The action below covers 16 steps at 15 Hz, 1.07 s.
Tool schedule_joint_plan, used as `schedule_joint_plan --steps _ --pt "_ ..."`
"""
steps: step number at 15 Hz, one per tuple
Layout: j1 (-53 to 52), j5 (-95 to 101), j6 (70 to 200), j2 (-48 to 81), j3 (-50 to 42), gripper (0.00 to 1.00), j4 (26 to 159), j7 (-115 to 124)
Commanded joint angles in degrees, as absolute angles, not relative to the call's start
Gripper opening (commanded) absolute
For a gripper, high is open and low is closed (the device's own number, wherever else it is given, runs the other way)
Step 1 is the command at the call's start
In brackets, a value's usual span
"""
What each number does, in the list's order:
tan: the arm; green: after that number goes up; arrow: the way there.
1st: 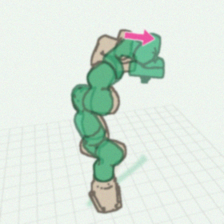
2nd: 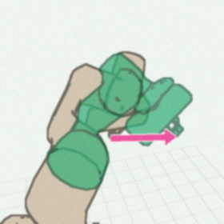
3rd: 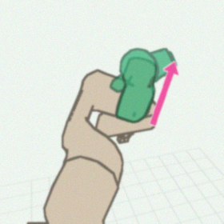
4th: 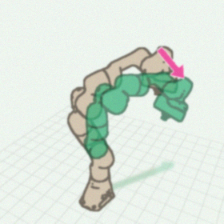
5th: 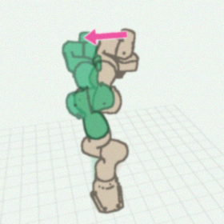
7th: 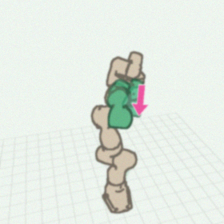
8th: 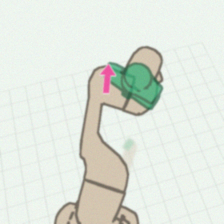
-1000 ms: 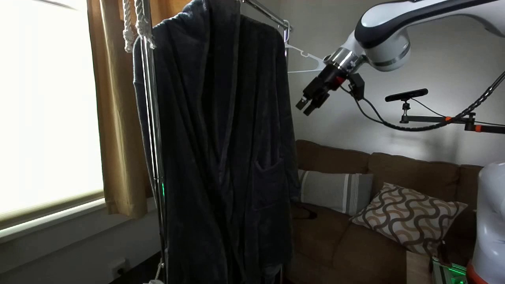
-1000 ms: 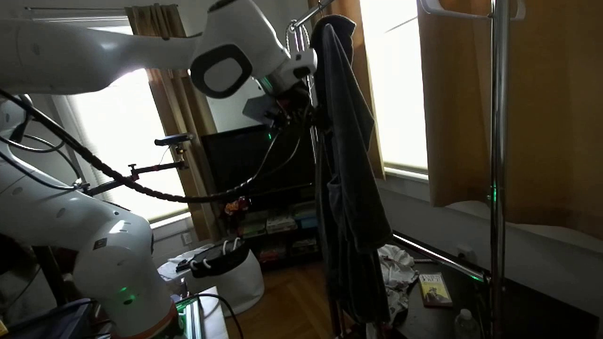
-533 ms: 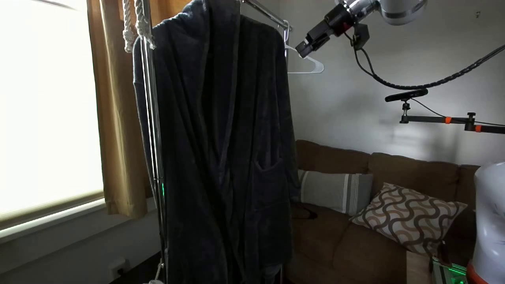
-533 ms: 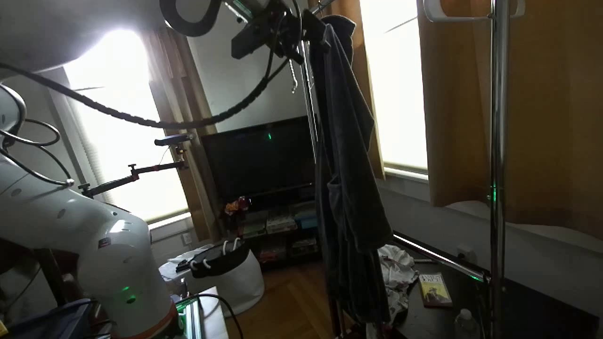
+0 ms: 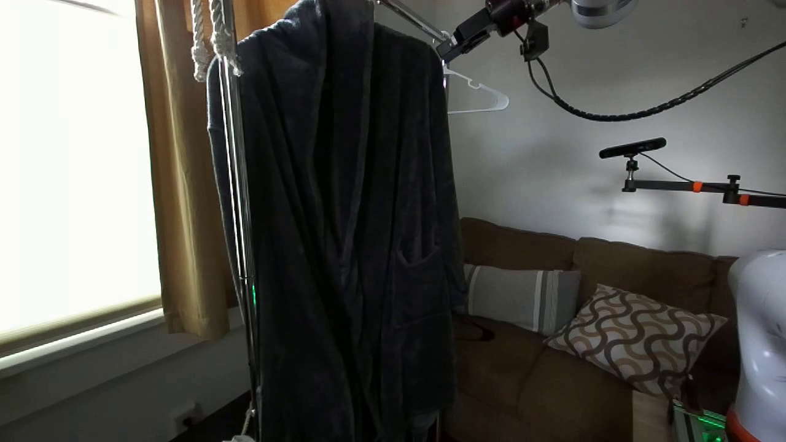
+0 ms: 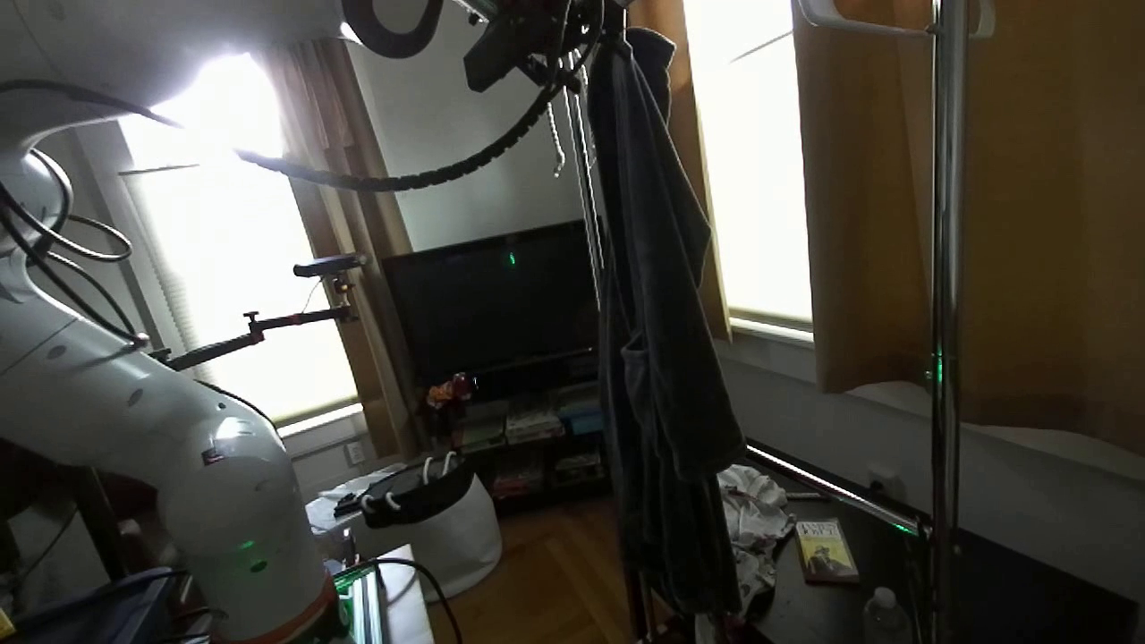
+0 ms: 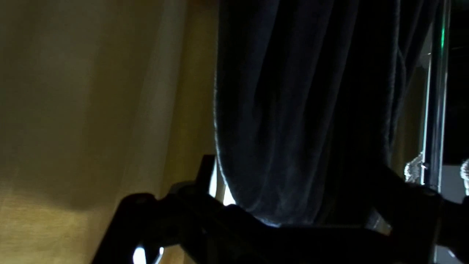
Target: Remove the robe hanged on the left side of the top hanging rail and hang it on the right side of the top hanging rail of the clothes hanging rack
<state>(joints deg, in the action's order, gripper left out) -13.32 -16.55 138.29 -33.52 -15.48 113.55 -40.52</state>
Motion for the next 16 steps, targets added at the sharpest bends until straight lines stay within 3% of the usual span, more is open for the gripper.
schedule_joint_plan --steps 1,9,16 --pt "-19.1 -19.5 134.0 -32.4 -19.2 1.0 108.1 -51.7" --pt "-21.9 -27.3 132.2 -23.8 -20.1 1.0 95.8 -64.3" --pt "-17.5 -36.4 122.0 -12.7 -17.7 1.0 84.1 -65.3"
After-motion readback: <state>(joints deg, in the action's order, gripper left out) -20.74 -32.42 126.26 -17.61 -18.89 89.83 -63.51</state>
